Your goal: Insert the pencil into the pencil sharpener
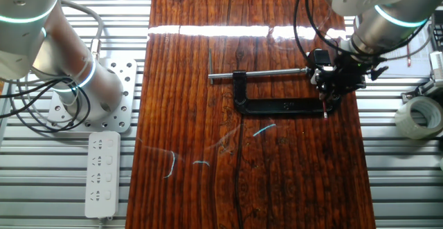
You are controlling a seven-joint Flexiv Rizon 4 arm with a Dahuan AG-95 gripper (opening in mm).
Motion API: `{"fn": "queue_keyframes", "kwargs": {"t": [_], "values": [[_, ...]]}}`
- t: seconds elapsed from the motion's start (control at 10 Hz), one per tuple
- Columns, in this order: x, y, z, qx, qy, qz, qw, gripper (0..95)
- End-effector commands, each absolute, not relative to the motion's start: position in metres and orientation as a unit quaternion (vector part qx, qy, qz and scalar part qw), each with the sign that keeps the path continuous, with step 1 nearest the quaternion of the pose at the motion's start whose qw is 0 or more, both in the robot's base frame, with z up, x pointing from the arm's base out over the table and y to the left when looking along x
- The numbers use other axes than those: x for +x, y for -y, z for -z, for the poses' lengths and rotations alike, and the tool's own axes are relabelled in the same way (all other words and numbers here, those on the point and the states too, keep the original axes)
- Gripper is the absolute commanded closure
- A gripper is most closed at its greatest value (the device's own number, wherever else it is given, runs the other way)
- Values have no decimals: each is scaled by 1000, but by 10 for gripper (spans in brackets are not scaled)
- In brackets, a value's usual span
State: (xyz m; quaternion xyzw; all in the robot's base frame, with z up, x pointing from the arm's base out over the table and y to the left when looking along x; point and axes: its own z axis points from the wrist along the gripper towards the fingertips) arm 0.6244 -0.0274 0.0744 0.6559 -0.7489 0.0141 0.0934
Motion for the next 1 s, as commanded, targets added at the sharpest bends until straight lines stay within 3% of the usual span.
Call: {"fn": "queue_keyframes", "kwargs": {"t": [0.1, 1.0], "values": [[623, 26, -76, 656, 749, -13, 90, 950], [624, 20, -76, 657, 747, -21, 96, 950]]}}
